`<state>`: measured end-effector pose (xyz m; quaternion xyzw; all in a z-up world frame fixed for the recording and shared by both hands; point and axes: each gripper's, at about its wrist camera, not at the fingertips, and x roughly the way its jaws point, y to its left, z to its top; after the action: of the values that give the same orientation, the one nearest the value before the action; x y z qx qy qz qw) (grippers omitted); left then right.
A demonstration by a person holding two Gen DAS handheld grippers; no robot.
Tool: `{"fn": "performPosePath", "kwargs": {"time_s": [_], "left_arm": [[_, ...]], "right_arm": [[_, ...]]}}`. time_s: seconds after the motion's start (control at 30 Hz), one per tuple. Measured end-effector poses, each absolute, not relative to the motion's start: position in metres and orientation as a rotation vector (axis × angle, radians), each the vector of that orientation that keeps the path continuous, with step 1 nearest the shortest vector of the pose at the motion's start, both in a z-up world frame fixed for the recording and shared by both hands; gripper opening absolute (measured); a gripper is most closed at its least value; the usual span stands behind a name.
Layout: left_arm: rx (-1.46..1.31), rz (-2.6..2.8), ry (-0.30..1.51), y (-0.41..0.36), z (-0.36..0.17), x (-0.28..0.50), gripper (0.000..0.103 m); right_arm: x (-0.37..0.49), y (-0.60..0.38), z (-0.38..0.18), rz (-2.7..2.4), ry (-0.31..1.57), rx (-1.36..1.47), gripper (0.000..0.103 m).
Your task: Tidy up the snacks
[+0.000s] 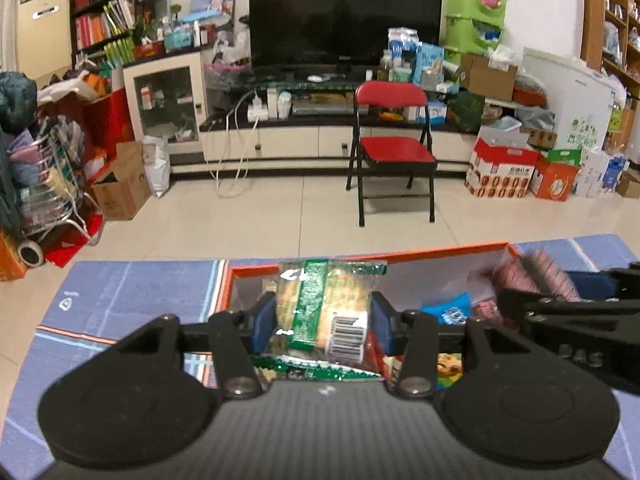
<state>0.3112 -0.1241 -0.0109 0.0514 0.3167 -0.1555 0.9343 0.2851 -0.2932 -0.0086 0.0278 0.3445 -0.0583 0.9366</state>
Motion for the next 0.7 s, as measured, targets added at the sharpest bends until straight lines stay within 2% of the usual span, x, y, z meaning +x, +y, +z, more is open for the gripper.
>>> {"fn": "performPosePath", "kwargs": {"time_s": [0.03, 0.07, 0.2, 0.27, 0.3, 0.33, 0.37, 0.47, 0.53, 0.6, 0.7], "left_arm": [[0.102, -0.321, 0.658, -0.125, -0.014, 0.314, 0.052], [0.097, -0.326, 0.659, -0.124, -0.015, 0.314, 0.068], [0.086, -0.315, 0.630, -0.113, -0.008, 0.299, 0.073], [0.070, -0.308, 0.624, -0.105, 0.001, 0.282, 0.076], [0.068, -0.307, 0.614, -0.101, 0.005, 0.270, 0.081], [0.070, -0.300, 0.599, -0.097, 0.010, 0.255, 0.086], [0.074, -0.295, 0.588, -0.094, 0.013, 0.242, 0.103], [0.106, -0.272, 0.554, -0.085, 0.022, 0.196, 0.102], [0.110, -0.245, 0.556, -0.077, 0.025, 0.166, 0.102], [0.098, -0.235, 0.562, -0.067, 0.024, 0.144, 0.102], [0.097, -0.161, 0.571, -0.055, 0.013, 0.123, 0.102]], "right_arm": [[0.286, -0.296, -0.009, -0.126, 0.702, 0.069, 0.050], [0.284, -0.298, -0.008, -0.124, 0.690, 0.088, 0.052], [0.260, -0.303, 0.003, -0.108, 0.632, 0.115, 0.053], [0.233, -0.302, 0.010, -0.094, 0.595, 0.125, 0.059], [0.216, -0.299, 0.012, -0.090, 0.578, 0.125, 0.066], [0.199, -0.296, 0.014, -0.092, 0.562, 0.120, 0.070], [0.181, -0.291, 0.015, -0.101, 0.550, 0.113, 0.071], [0.138, -0.274, 0.019, -0.128, 0.543, 0.110, 0.076], [0.117, -0.263, 0.023, -0.152, 0.539, 0.106, 0.086], [0.099, -0.247, 0.024, -0.171, 0.539, 0.081, 0.091], [0.081, -0.225, 0.019, -0.188, 0.541, 0.064, 0.093]]}}
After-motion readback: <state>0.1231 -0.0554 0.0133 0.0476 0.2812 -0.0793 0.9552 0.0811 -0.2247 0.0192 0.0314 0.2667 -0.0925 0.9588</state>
